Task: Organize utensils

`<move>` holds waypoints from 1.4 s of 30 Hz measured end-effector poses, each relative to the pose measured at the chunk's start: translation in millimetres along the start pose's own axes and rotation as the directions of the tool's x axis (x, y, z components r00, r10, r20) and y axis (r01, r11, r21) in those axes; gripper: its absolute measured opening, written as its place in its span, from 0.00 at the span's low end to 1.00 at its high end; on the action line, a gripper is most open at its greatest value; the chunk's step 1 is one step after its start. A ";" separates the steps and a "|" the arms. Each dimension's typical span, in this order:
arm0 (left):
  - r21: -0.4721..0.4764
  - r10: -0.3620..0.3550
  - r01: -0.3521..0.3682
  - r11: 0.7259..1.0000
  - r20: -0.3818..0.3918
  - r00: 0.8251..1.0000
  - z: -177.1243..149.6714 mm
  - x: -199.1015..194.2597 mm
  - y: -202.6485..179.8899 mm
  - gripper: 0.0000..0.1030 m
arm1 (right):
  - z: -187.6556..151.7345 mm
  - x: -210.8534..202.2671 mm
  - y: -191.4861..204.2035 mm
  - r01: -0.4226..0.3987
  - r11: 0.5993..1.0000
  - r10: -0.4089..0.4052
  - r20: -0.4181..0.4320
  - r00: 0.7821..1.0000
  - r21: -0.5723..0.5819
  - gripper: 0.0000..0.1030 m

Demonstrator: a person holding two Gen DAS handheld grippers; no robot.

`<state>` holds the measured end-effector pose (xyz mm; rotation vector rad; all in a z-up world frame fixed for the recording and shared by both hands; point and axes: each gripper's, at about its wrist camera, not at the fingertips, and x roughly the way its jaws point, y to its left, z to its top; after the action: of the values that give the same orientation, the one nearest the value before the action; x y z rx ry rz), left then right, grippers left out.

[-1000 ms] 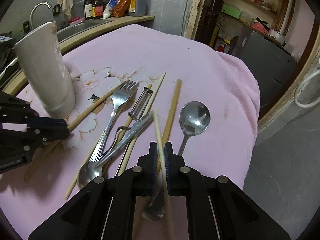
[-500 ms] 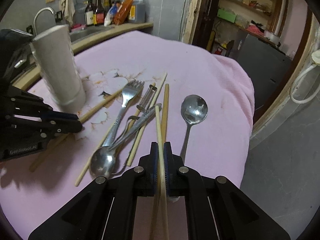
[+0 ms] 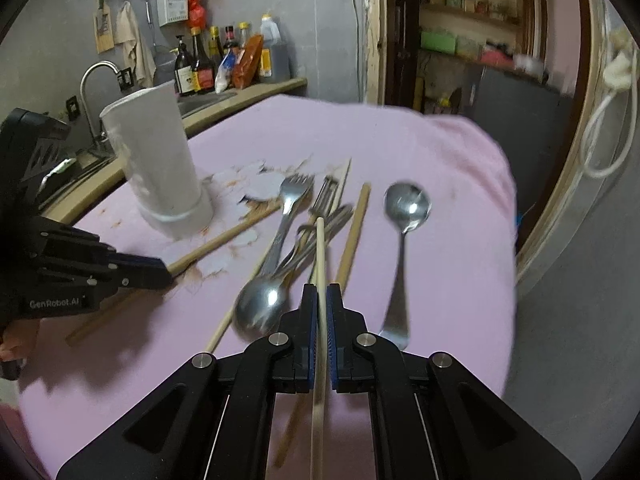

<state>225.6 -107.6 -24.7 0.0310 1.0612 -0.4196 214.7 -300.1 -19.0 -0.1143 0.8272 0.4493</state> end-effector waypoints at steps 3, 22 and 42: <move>0.014 0.036 -0.036 0.999 0.007 0.999 -5.9 -7.2 1.9 0.04 | -4.3 1.8 12.4 -0.034 0.999 0.032 -0.048 0.998 -0.026 0.03; 0.101 0.035 -0.024 0.995 -0.110 0.993 4.9 10.5 4.9 0.07 | -2.9 25.2 33.0 -0.039 0.991 0.002 -0.278 0.961 -0.129 0.04; 0.084 -0.135 0.111 0.990 0.388 0.912 -35.7 -75.9 7.3 0.04 | -27.7 -62.6 64.0 0.074 0.996 -0.087 0.314 0.946 0.054 0.02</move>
<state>166.5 -68.7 21.0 -0.0661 0.6536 -0.5467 131.4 -271.3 12.9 -0.0351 0.5140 0.3610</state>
